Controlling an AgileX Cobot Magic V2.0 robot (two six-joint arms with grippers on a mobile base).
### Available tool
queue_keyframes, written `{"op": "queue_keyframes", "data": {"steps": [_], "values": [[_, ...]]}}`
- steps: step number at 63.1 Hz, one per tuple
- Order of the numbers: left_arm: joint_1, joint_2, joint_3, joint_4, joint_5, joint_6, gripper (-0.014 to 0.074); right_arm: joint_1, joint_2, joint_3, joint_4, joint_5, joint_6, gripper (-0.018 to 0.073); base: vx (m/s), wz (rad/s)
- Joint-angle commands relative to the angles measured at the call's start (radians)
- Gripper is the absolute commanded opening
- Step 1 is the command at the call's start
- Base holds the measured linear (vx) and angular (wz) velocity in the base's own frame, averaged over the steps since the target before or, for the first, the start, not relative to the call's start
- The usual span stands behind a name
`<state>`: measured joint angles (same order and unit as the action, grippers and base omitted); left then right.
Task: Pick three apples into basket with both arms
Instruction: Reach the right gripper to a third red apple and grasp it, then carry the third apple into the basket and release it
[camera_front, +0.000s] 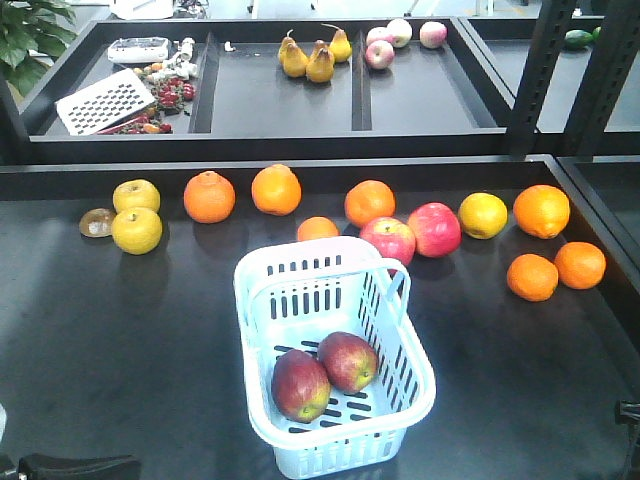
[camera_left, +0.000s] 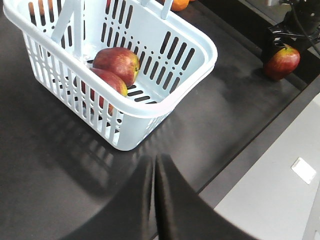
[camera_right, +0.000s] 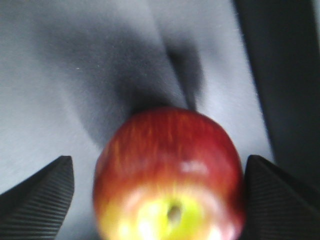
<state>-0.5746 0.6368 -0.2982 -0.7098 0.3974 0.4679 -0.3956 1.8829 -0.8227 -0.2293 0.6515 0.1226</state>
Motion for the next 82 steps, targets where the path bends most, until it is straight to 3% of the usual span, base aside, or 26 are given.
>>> {"op": "queue_keyframes", "data": {"steps": [1, 9, 14, 25, 32, 48, 53, 60, 68, 82], "values": [[0.000, 0.001, -0.027, -0.028, -0.045, -0.002, -0.0006, -0.003, -0.039, -0.021, -0.013, -0.010, -0.003, 0.0561, 0.00, 0.00], [0.000, 0.001, -0.027, -0.028, -0.045, -0.002, -0.0006, -0.001, -0.054, -0.021, 0.001, -0.006, -0.004, 0.0410, 0.00, 0.00], [0.000, 0.001, -0.027, -0.028, -0.045, -0.002, -0.0006, 0.000, -0.087, -0.021, 0.030, -0.002, -0.020, 0.0259, 0.00, 0.00], [0.000, 0.001, -0.027, -0.028, -0.045, -0.002, -0.0006, 0.000, -0.210, -0.021, 0.179, -0.003, -0.174, -0.0013, 0.00, 0.00], [0.000, 0.001, -0.027, -0.028, -0.045, -0.002, -0.0006, 0.000, -0.319, -0.021, 0.357, 0.027, -0.326, -0.0010, 0.00, 0.00], [0.000, 0.001, -0.027, -0.028, -0.045, -0.002, -0.0006, 0.000, -0.571, -0.021, 0.804, 0.259, -0.691, -0.0004, 0.00, 0.00], [0.000, 0.001, -0.027, -0.028, -0.045, -0.002, -0.0006, 0.000, -0.652, -0.021, 0.951, 0.303, -0.776, -0.0004, 0.00, 0.00], [0.000, 0.001, -0.027, -0.028, -0.045, -0.002, -0.0006, 0.007, -0.727, -0.021, 1.057, 0.374, -0.830, -0.0004, 0.00, 0.00], [0.000, 0.001, -0.027, -0.028, -0.053, -0.002, -0.0006, 0.136, -0.760, -0.021, 1.105, 0.370, -0.823, -0.0004, 0.00, 0.00], [0.000, 0.001, -0.027, -0.028, -0.063, -0.002, -0.0006, 0.579, -0.689, -0.021, 1.117, 0.057, -0.762, -0.0003, 0.00, 0.00]]}}
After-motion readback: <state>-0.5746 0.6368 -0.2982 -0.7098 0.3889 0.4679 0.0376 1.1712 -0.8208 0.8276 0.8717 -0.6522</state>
